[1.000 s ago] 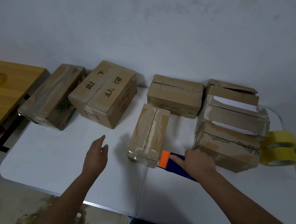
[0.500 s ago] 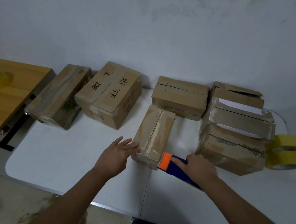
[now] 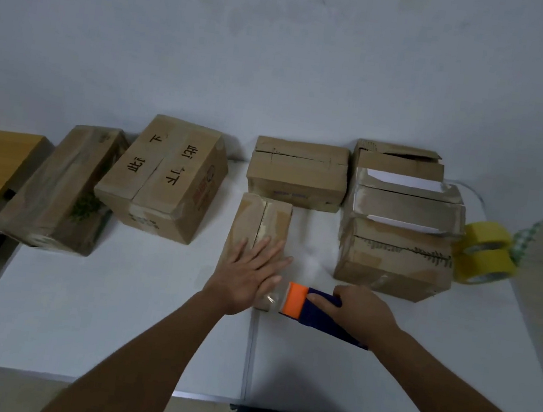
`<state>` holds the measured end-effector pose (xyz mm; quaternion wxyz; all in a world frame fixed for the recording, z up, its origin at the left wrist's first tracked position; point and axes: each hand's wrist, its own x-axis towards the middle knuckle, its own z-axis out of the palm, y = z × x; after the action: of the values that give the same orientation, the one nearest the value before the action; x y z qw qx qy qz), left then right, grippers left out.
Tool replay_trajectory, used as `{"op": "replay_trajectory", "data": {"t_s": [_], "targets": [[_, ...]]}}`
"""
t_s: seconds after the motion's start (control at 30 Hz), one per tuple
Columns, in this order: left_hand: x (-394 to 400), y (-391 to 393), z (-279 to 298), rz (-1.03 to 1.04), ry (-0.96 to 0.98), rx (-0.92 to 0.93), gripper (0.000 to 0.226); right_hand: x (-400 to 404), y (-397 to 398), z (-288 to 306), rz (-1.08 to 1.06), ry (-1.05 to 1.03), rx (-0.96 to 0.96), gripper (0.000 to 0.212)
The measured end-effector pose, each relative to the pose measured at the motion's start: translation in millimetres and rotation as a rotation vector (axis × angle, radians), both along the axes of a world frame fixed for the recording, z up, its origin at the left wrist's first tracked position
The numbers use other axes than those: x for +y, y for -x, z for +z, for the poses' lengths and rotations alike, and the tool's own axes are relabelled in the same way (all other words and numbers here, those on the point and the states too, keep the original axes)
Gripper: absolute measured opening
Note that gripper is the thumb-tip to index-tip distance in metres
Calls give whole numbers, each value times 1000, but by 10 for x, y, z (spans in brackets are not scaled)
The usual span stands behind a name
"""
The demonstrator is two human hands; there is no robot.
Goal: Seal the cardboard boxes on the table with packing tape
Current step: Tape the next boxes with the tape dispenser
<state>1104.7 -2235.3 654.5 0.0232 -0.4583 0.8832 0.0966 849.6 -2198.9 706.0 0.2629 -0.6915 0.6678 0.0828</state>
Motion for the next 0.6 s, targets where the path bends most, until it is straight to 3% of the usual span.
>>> {"op": "replay_trajectory", "data": {"t_s": [0.17,0.6], "targets": [[-1,12,-2,6,-9,-5,57,48,72,19,3,-5,-6,71],[0,34,26,38,-44,28,59,41,320,121,37,0,25,62]]}}
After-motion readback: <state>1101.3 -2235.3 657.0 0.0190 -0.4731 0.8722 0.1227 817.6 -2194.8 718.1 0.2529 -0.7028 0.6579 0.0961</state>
